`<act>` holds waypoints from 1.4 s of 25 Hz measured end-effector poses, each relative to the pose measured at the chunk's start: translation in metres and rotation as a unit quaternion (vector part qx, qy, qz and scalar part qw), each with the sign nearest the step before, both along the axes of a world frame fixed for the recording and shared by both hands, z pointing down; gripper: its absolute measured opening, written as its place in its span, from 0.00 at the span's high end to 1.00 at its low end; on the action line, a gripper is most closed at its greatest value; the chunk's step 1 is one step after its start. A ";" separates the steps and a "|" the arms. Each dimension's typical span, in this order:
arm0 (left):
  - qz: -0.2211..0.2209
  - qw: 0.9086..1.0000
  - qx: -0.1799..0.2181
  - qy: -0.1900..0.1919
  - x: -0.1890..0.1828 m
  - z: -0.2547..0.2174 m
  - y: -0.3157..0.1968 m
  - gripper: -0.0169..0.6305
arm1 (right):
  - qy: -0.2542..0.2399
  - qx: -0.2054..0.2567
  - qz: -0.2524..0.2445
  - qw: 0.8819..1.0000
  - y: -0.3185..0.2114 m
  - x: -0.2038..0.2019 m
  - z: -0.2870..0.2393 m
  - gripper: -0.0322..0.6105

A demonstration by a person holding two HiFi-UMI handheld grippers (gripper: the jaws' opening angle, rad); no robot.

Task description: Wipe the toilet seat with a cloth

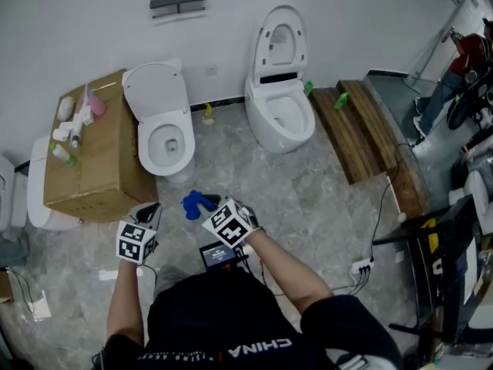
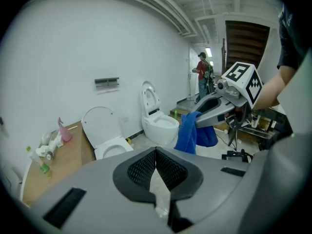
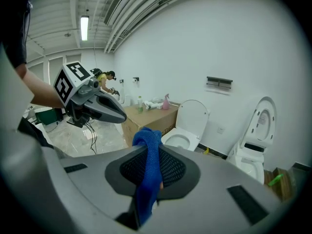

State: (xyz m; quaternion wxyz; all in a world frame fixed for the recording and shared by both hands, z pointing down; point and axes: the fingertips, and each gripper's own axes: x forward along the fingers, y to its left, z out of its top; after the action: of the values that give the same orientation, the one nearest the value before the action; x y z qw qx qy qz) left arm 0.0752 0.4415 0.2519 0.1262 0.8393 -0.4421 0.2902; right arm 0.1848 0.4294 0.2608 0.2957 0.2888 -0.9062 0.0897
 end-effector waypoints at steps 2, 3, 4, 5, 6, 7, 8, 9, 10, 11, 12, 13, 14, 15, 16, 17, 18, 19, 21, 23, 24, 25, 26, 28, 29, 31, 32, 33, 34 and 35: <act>-0.015 1.000 0.002 0.003 -0.004 -0.002 -0.006 0.96 | 0.003 -0.006 -0.001 1.000 -0.006 0.006 0.006 0.88; -0.021 1.000 0.002 0.004 -0.007 -0.001 -0.008 0.96 | 0.002 -0.010 0.001 1.000 -0.009 0.008 0.009 0.88; -0.025 1.000 0.000 0.004 -0.010 0.001 -0.009 0.95 | 0.001 -0.015 0.004 1.000 -0.012 0.009 0.012 0.88; -0.027 1.000 -0.003 0.005 -0.015 0.003 -0.011 0.95 | -0.002 -0.020 0.007 1.000 -0.015 0.008 0.014 0.88; -0.028 1.000 -0.005 0.005 -0.019 0.006 -0.013 0.96 | -0.004 -0.024 0.009 1.000 -0.018 0.005 0.015 0.88; -0.028 1.000 -0.007 0.006 -0.024 0.008 -0.018 0.95 | -0.005 -0.026 0.010 1.000 -0.022 0.002 0.016 0.88; -0.027 1.000 -0.009 0.007 -0.028 0.011 -0.024 0.96 | -0.005 -0.026 0.011 1.000 -0.028 -0.002 0.018 0.88; -0.025 1.000 -0.011 0.009 -0.032 0.014 -0.030 0.95 | -0.004 -0.027 0.012 1.000 -0.034 -0.006 0.020 0.88; -0.022 1.000 -0.012 0.010 -0.035 0.017 -0.038 0.95 | -0.003 -0.028 0.015 0.999 -0.041 -0.011 0.023 0.88; -0.016 1.000 -0.012 0.011 -0.038 0.019 -0.047 0.96 | -0.002 -0.029 0.019 0.999 -0.049 -0.016 0.025 0.88; -0.006 1.000 -0.011 0.008 -0.041 0.020 -0.056 0.95 | 0.001 -0.030 0.023 0.999 -0.057 -0.023 0.027 0.88; 0.007 1.000 -0.009 -0.001 -0.044 0.021 -0.065 0.95 | 0.005 -0.031 0.025 0.999 -0.066 -0.030 0.028 0.88; 0.023 1.000 -0.006 -0.015 -0.047 0.023 -0.073 0.96 | 0.009 -0.030 0.027 0.999 -0.074 -0.038 0.027 0.88; 0.040 0.999 -0.002 -0.031 -0.050 0.023 -0.082 0.95 | 0.012 -0.029 0.029 0.999 -0.082 -0.046 0.026 0.88; 0.057 0.998 0.002 -0.041 -0.053 0.023 -0.092 0.96 | 0.014 -0.029 0.031 0.999 -0.091 -0.054 0.023 0.88; 0.069 0.997 0.005 -0.045 -0.057 0.021 -0.103 0.96 | 0.015 -0.028 0.035 0.999 -0.101 -0.062 0.021 0.88; 0.077 0.996 0.007 -0.043 -0.062 0.018 -0.115 0.96 | 0.015 -0.027 0.040 0.999 -0.111 -0.071 0.018 0.88; 0.082 0.996 0.009 -0.039 -0.069 0.016 -0.127 0.96 | 0.015 -0.027 0.046 0.998 -0.121 -0.079 0.016 0.88; 0.091 0.995 0.009 -0.030 -0.083 0.011 -0.148 0.96 | 0.016 -0.027 0.059 0.998 -0.141 -0.095 0.012 0.88; 0.100 0.995 0.008 -0.024 -0.099 0.010 -0.165 0.96 | 0.020 -0.026 0.070 0.997 -0.159 -0.110 0.011 0.88; 0.105 0.994 0.007 -0.026 -0.106 0.011 -0.172 0.95 | 0.022 -0.026 0.075 0.997 -0.167 -0.117 0.011 0.88; 0.112 0.993 0.005 -0.031 -0.113 0.013 -0.177 0.96 | 0.023 -0.026 0.081 0.996 -0.174 -0.123 0.011 0.88; 0.120 0.992 0.004 -0.035 -0.119 0.016 -0.182 0.96 | 0.023 -0.027 0.088 0.996 -0.180 -0.128 0.011 0.88; 0.132 0.991 -0.001 -0.032 -0.128 0.020 -0.190 0.95 | 0.023 -0.028 0.102 0.994 -0.192 -0.138 0.012 0.88; 0.135 0.990 -0.003 -0.028 -0.133 0.022 -0.195 0.95 | 0.023 -0.028 0.108 0.993 -0.198 -0.142 0.012 0.88; 0.141 0.990 -0.007 -0.024 -0.140 0.026 -0.205 0.96 | 0.024 -0.029 0.116 0.993 -0.207 -0.150 0.014 0.88; 0.144 0.989 -0.009 -0.023 -0.142 0.027 -0.209 0.96 | 0.026 -0.030 0.118 0.992 -0.210 -0.152 0.014 0.88; 0.146 0.989 -0.011 -0.021 -0.142 0.029 -0.213 0.95 | 0.027 -0.033 0.119 0.992 -0.213 -0.154 0.016 0.88; 0.146 0.989 -0.014 -0.017 -0.142 0.030 -0.216 0.96 | 0.029 -0.036 0.120 0.992 -0.214 -0.153 0.018 0.88; 0.146 0.989 -0.017 -0.014 -0.141 0.032 -0.219 0.96 | 0.030 -0.040 0.121 0.991 -0.216 -0.153 0.020 0.88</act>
State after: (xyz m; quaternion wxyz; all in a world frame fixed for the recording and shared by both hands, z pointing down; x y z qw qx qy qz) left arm -0.0660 0.2221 0.2837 0.0907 0.8886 -0.3111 0.3247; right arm 0.0320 0.2134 0.2808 0.3214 0.3867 -0.8509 0.1518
